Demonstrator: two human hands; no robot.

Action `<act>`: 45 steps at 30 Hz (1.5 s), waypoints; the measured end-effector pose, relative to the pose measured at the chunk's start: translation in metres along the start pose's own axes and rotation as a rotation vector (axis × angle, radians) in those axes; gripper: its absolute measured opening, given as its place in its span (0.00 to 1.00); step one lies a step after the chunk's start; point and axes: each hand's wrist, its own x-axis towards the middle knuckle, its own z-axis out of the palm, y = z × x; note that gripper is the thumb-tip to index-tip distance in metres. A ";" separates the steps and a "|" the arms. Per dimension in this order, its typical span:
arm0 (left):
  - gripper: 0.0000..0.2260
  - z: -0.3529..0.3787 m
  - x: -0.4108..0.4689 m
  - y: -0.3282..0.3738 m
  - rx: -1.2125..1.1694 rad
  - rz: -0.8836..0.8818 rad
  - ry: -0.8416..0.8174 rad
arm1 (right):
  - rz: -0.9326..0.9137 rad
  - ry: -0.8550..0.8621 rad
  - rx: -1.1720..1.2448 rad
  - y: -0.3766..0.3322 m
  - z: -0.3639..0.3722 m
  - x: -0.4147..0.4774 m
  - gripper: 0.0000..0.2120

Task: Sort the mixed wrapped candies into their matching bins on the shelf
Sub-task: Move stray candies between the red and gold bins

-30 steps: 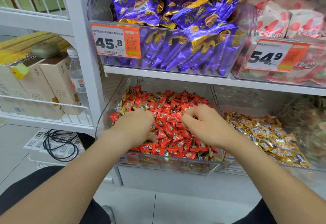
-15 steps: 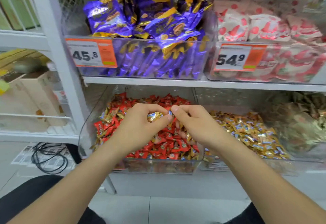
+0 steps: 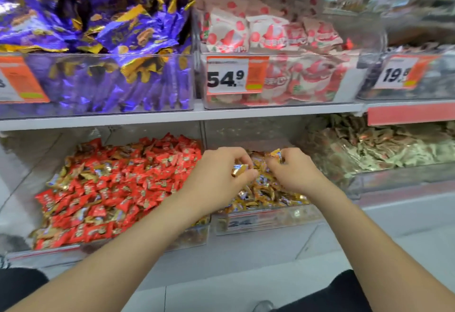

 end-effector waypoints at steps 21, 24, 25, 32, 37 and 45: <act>0.11 -0.088 -0.081 -0.074 0.073 0.026 -0.049 | -0.637 -0.188 0.128 -0.089 0.038 -0.068 0.11; 0.06 -0.095 -0.100 -0.107 0.184 -0.023 -0.247 | -0.885 -0.244 -0.190 -0.103 0.066 -0.064 0.17; 0.08 -0.094 -0.104 -0.112 0.237 -0.026 -0.303 | -0.904 -0.276 -0.329 -0.105 0.074 -0.059 0.20; 0.16 -0.089 -0.109 -0.134 0.422 -0.221 -0.400 | -0.832 -0.144 -0.776 -0.122 0.110 -0.036 0.30; 0.19 -0.104 -0.104 -0.163 0.609 -0.279 -0.358 | -0.850 -0.188 -0.622 -0.135 0.142 -0.017 0.18; 0.16 -0.118 -0.106 -0.163 0.545 -0.210 -0.154 | -0.903 -0.222 -0.265 -0.168 0.129 -0.008 0.28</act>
